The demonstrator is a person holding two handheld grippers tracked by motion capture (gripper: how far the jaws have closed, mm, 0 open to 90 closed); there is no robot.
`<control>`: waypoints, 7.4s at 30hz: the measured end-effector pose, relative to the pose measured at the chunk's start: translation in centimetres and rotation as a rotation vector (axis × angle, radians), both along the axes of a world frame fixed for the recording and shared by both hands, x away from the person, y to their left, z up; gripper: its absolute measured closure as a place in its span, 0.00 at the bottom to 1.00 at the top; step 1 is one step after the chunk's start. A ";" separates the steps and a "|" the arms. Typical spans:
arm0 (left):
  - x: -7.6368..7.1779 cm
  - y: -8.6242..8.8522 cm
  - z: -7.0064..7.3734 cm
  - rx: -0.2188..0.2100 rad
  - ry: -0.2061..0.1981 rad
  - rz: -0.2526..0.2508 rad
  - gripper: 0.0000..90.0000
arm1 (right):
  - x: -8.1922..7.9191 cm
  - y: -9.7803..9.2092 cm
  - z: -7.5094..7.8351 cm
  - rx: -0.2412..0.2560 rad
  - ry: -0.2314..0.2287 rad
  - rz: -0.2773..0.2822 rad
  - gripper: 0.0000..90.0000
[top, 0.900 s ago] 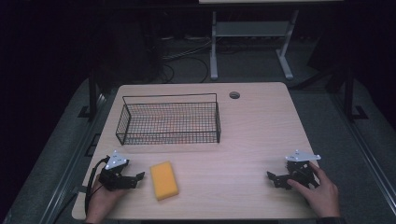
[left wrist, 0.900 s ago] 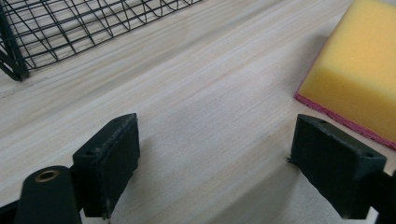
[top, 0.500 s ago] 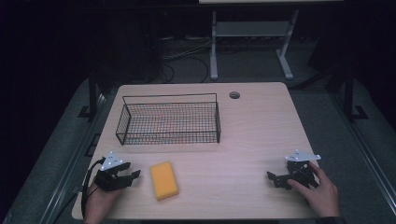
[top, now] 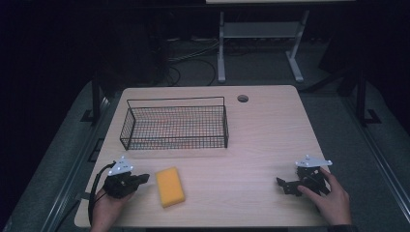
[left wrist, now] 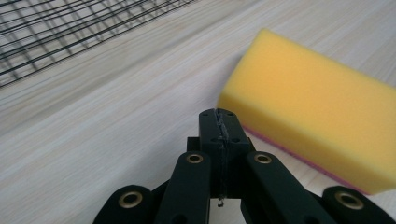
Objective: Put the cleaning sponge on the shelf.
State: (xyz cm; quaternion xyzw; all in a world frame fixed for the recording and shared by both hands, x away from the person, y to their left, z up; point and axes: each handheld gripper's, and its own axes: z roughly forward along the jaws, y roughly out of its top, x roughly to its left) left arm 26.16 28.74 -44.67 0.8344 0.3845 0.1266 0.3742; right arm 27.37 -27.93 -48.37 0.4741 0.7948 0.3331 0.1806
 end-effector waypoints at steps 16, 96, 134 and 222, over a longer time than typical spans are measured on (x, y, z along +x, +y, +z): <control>0.5 -1.8 -0.1 -0.006 0.011 -0.041 1.00 | 0.0 0.0 0.0 0.000 -0.001 0.000 0.00; 4.3 -10.3 1.6 -0.007 0.031 -0.219 0.90 | 0.0 0.0 0.0 0.000 0.000 0.000 0.00; 3.1 -13.9 2.5 0.236 0.228 -0.332 0.16 | 0.0 0.0 0.0 -0.001 0.000 0.001 0.00; 4.1 -13.6 3.1 0.282 0.235 -0.320 0.25 | 0.0 0.0 0.0 0.000 0.000 0.000 0.00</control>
